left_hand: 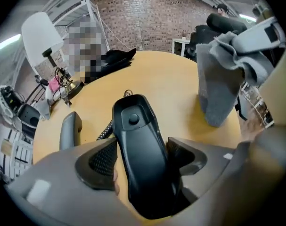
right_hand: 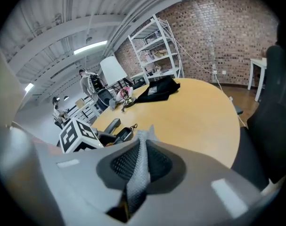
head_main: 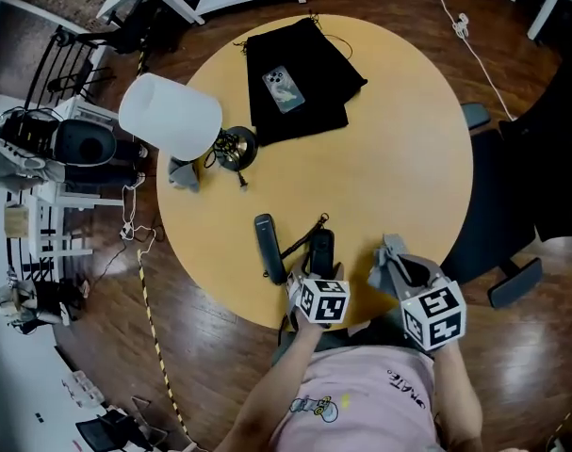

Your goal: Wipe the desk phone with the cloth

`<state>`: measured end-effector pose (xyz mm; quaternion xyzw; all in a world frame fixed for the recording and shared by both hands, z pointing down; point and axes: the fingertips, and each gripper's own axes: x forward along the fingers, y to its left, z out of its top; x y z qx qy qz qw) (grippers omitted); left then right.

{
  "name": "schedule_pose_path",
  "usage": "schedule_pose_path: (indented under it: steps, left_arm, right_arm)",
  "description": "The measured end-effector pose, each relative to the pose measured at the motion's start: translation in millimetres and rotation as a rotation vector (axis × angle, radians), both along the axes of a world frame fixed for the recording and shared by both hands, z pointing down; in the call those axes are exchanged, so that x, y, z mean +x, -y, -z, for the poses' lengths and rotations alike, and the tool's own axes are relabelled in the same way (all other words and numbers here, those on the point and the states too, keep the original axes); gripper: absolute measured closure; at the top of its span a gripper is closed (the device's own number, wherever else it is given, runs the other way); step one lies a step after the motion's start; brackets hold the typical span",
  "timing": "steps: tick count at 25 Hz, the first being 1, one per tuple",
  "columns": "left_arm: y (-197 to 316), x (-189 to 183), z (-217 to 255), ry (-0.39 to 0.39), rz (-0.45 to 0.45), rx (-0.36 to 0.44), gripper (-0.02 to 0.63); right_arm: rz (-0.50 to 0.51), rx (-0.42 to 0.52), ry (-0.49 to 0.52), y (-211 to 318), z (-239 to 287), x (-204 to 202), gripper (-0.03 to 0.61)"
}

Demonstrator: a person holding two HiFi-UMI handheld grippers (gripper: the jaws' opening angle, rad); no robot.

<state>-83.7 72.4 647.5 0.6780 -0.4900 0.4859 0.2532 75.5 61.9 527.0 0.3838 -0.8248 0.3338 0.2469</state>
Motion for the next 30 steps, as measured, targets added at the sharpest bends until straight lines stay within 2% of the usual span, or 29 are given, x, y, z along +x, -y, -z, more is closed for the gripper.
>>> schedule_pose_path:
  steps: [3, 6, 8, 11, 14, 16, 18, 20, 22, 23, 26, 27, 28, 30]
  left_arm:
    - [-2.7, -1.4, 6.1, -0.137, 0.068, -0.010, 0.301]
    - [-10.4, -5.2, 13.6, -0.339, 0.138, -0.035, 0.322]
    - [-13.7, -9.9, 23.5, -0.472, 0.182, -0.023, 0.324]
    - [-13.2, -11.0, 58.8, -0.726, 0.227, 0.046, 0.324]
    - [-8.9, -13.1, 98.4, -0.943, 0.248, 0.129, 0.324]
    - [-7.9, -18.8, 113.6, -1.023, 0.250, 0.152, 0.324]
    - [-12.2, -22.0, 121.1, -1.078, 0.240, 0.151, 0.324]
    - [-14.9, -27.2, 127.6, -1.167, 0.265, 0.171, 0.324]
    - [-14.1, -35.6, 136.5, -1.298, 0.305, 0.212, 0.324]
    - [-14.3, -38.1, 141.9, -1.359, 0.311, 0.226, 0.324]
    - [-18.6, -34.2, 162.1, -1.484, 0.258, 0.233, 0.324]
    - [-18.9, -32.9, 169.9, -1.519, 0.241, 0.241, 0.324]
    - [-17.3, -34.1, 178.1, -1.558, 0.236, 0.261, 0.324]
    - [-8.9, -45.5, 193.9, -1.632, 0.262, 0.328, 0.324]
  right_arm:
    - [0.028, -0.015, 0.027, 2.9, -10.4, -16.2, 0.549]
    - [0.068, 0.009, 0.079, 27.2, -10.2, -41.7, 0.549]
    - [0.137, 0.036, 0.092, 44.2, -9.5, -69.3, 0.549]
    - [0.317, 0.106, 0.096, 50.8, 4.5, -116.6, 0.549]
    - [0.593, 0.171, 0.142, 17.0, 27.3, -152.5, 0.549]
    - [0.715, 0.194, 0.227, -13.2, 38.1, -158.7, 0.555]
    - [0.755, 0.169, 0.353, -34.1, 46.8, -150.3, 0.552]
    - [0.801, 0.128, 0.452, -50.3, 51.2, -142.4, 0.552]
    - [0.796, 0.099, 0.531, -54.4, 51.1, -141.2, 0.552]
    - [0.738, 0.091, 0.580, -45.5, 54.1, -141.9, 0.552]
    - [0.421, 0.096, 0.739, 20.8, 83.2, -144.2, 0.552]
    - [0.351, 0.104, 0.765, 41.3, 93.4, -147.7, 0.552]
    - [0.332, 0.114, 0.771, 52.7, 101.1, -154.6, 0.552]
    - [0.420, 0.120, 0.764, 41.3, 109.0, -173.4, 0.552]
